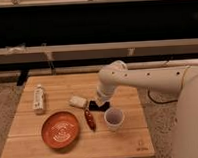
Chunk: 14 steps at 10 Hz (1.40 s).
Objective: Push the eraser across the table
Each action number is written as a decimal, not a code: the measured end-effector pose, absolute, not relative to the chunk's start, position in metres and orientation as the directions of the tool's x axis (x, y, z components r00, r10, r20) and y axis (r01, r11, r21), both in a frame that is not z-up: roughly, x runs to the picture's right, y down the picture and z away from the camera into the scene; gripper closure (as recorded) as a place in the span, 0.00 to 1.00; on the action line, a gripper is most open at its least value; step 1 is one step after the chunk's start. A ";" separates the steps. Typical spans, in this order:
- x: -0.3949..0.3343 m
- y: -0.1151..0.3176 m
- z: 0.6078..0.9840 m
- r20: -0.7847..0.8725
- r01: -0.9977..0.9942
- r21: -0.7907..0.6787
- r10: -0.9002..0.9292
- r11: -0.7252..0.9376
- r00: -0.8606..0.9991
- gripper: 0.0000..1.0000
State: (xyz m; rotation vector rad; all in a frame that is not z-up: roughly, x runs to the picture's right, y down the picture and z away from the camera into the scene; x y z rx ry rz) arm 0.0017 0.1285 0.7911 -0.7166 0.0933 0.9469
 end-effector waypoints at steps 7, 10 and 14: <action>-0.005 0.168 0.817 -0.428 -0.741 -0.529 0.624 0.413 0.654 1.00; -0.003 0.175 0.835 -0.433 -0.751 -0.514 0.630 0.415 0.645 1.00; -0.008 0.180 0.847 -0.434 -0.744 -0.515 0.618 0.426 0.655 1.00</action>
